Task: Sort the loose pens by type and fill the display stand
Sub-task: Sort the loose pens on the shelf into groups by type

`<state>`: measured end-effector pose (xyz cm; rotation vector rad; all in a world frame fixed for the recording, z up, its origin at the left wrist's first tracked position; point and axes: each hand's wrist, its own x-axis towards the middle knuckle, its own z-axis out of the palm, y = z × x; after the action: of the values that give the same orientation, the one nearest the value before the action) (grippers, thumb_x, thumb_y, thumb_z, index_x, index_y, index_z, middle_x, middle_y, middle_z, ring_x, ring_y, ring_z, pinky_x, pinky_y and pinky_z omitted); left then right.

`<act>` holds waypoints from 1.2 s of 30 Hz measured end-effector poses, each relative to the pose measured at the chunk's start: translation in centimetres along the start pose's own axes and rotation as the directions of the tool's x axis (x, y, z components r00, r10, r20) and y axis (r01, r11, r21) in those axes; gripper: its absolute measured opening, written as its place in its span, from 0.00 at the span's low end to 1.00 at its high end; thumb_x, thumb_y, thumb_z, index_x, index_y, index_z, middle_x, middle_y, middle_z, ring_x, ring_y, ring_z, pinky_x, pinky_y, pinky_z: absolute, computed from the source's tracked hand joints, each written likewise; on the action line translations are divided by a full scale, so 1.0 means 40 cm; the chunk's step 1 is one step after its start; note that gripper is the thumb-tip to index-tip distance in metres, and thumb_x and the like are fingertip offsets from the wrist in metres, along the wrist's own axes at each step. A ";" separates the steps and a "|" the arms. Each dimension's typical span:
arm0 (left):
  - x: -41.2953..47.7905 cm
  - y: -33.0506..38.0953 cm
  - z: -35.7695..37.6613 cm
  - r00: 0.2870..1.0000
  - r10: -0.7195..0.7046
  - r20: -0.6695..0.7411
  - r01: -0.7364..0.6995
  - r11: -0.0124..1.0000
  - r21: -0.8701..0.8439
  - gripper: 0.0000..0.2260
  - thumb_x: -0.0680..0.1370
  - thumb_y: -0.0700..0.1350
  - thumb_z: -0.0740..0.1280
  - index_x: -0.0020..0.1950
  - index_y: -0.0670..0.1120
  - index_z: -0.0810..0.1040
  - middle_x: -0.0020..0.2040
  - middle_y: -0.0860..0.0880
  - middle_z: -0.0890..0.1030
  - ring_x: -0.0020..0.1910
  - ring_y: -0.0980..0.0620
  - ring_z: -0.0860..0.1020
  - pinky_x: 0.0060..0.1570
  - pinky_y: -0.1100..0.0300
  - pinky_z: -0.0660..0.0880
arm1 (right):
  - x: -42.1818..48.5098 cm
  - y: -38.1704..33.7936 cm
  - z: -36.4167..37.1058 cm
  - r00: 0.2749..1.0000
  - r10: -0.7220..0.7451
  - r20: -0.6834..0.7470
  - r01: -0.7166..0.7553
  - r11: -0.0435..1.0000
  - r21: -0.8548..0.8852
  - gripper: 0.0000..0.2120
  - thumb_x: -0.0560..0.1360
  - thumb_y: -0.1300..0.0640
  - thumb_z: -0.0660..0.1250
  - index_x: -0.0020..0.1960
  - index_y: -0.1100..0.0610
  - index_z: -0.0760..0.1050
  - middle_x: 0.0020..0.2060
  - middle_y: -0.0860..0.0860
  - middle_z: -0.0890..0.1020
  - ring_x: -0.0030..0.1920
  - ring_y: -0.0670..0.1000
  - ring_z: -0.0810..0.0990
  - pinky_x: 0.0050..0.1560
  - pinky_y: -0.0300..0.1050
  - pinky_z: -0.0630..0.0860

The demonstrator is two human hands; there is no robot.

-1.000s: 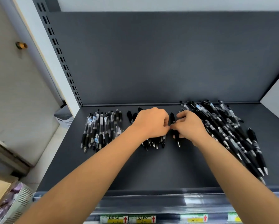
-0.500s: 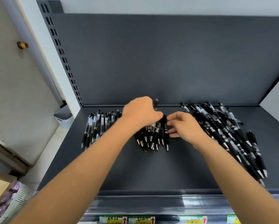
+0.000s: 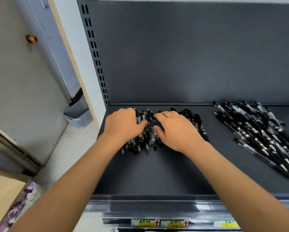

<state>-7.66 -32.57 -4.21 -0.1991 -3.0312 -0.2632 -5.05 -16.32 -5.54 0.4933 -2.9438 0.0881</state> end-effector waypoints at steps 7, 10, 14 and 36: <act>0.013 0.053 -0.007 0.944 0.302 -0.134 -0.292 0.952 0.088 0.23 0.76 0.65 0.60 0.59 0.48 0.71 0.54 0.51 0.78 0.53 0.48 0.78 0.39 0.55 0.70 | -0.038 0.026 -0.029 0.994 0.099 -0.038 -0.101 0.994 -0.049 0.21 0.81 0.49 0.55 0.71 0.55 0.65 0.65 0.52 0.73 0.66 0.55 0.69 0.64 0.49 0.66; 0.009 0.143 -0.017 0.898 0.402 -0.177 -0.387 0.915 0.114 0.23 0.76 0.64 0.59 0.62 0.48 0.70 0.57 0.52 0.76 0.57 0.50 0.75 0.40 0.56 0.70 | -0.088 0.095 -0.060 0.980 0.191 -0.059 -0.195 0.978 -0.068 0.20 0.80 0.49 0.56 0.70 0.54 0.66 0.63 0.51 0.74 0.63 0.55 0.71 0.61 0.50 0.69; -0.005 0.303 -0.022 0.840 0.506 -0.196 -0.495 0.863 0.103 0.24 0.76 0.65 0.58 0.61 0.48 0.71 0.57 0.52 0.75 0.57 0.50 0.74 0.42 0.57 0.70 | -0.178 0.218 -0.124 0.941 0.324 -0.098 -0.329 0.944 -0.034 0.20 0.79 0.49 0.58 0.69 0.55 0.67 0.63 0.52 0.74 0.62 0.56 0.72 0.57 0.51 0.73; -0.048 1.005 0.164 0.994 0.046 0.102 -0.043 0.999 -0.025 0.18 0.73 0.56 0.69 0.34 0.46 0.67 0.31 0.50 0.71 0.32 0.50 0.72 0.31 0.59 0.67 | -0.454 0.792 -0.100 0.847 0.439 0.301 -0.532 0.693 0.486 0.11 0.72 0.55 0.65 0.34 0.58 0.70 0.25 0.53 0.79 0.24 0.53 0.81 0.26 0.35 0.75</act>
<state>-0.79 7.62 -4.22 -0.2904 -3.1220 -0.2923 2.07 19.69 -5.56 -0.2767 -3.0862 1.0410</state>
